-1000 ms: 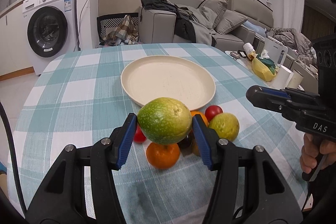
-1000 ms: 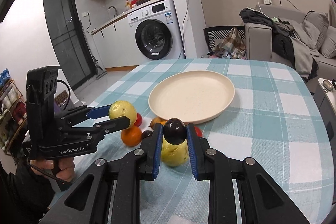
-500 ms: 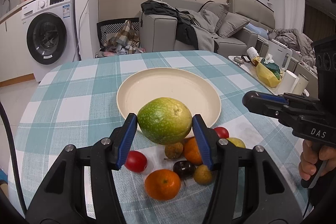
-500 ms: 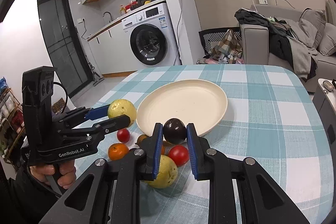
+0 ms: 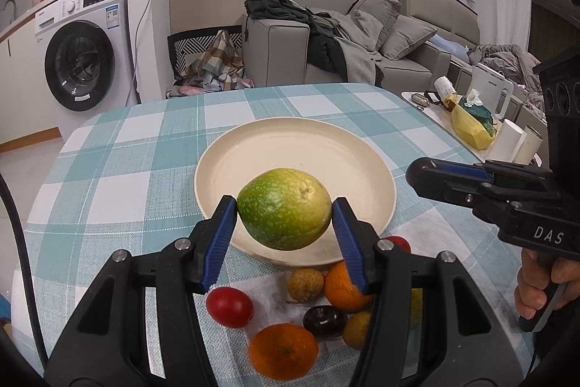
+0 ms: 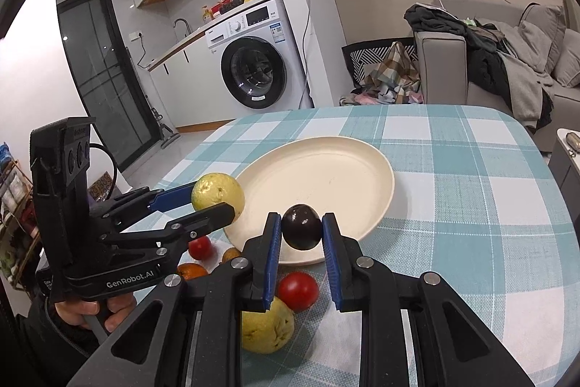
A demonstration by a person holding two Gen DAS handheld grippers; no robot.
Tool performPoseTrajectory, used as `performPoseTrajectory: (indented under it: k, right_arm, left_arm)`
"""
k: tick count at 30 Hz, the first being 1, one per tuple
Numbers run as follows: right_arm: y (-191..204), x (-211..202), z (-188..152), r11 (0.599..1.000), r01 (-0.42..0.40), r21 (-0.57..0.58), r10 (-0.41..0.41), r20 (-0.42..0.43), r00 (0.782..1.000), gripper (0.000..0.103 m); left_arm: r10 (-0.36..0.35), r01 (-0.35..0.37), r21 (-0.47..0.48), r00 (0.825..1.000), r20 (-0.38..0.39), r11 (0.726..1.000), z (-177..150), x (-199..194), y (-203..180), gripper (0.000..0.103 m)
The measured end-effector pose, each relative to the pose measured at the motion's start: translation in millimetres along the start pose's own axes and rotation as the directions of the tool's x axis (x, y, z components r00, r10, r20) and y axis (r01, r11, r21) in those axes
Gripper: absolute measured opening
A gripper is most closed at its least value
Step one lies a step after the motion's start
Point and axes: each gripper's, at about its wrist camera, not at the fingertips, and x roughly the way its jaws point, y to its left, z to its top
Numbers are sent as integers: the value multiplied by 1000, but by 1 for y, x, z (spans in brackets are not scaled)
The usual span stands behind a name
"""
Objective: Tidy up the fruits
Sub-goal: 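Carry both fruits over the cream plate and open both tools to drop them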
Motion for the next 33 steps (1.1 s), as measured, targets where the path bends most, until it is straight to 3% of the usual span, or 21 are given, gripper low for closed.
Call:
performPoseTrajectory:
  k: [17, 33]
  right_arm:
    - [-8, 36, 0, 1000, -8, 6, 9, -67, 998, 24]
    - [-7, 52, -6, 1000, 9, -16, -11, -121, 993, 24]
  left_arm:
    - [38, -38, -6, 999, -39, 999, -3, 23, 12, 52]
    - [11, -13, -26, 997, -76, 1000, -7, 33, 16, 52]
